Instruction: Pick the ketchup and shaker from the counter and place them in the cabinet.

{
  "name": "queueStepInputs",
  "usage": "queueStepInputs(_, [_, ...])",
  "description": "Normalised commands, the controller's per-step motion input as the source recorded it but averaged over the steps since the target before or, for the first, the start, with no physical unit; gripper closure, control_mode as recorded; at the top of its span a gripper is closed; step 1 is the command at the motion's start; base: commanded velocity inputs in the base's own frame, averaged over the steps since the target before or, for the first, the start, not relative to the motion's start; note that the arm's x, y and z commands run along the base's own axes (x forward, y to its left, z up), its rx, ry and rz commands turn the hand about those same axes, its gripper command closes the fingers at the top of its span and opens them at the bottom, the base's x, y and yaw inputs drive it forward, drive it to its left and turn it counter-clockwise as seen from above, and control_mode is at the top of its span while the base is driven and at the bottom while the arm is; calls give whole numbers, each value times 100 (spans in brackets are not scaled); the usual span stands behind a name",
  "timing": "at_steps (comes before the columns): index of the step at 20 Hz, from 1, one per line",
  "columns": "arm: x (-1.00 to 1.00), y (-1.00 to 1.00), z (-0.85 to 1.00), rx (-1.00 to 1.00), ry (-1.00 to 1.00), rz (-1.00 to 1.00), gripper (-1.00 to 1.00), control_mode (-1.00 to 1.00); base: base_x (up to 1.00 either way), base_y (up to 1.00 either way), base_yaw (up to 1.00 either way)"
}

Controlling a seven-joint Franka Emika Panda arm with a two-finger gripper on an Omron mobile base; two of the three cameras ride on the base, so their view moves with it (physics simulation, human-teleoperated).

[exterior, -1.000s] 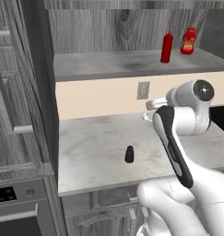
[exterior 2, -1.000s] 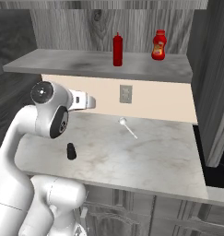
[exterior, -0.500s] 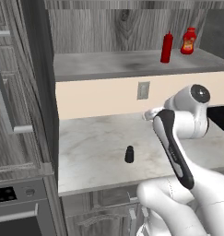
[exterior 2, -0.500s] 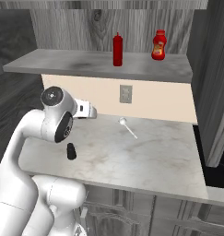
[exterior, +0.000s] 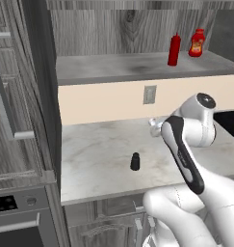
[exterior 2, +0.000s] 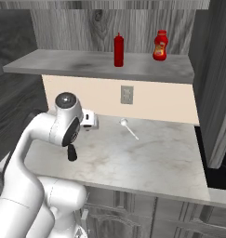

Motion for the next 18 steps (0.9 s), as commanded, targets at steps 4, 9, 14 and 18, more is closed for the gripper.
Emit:
queueStepInputs(4, [0,12,-33,0,15,6,-100,-100,0,0,0])
queueStepInputs(9, [0,10,-28,0,8,5,-100,-100,0,0,0])
queueStepInputs(14, [0,19,-31,0,2,5,-100,-100,0,0,0])
queueStepInputs(18, [-1,29,-36,0,0,5,-100,-100,0,0,0])
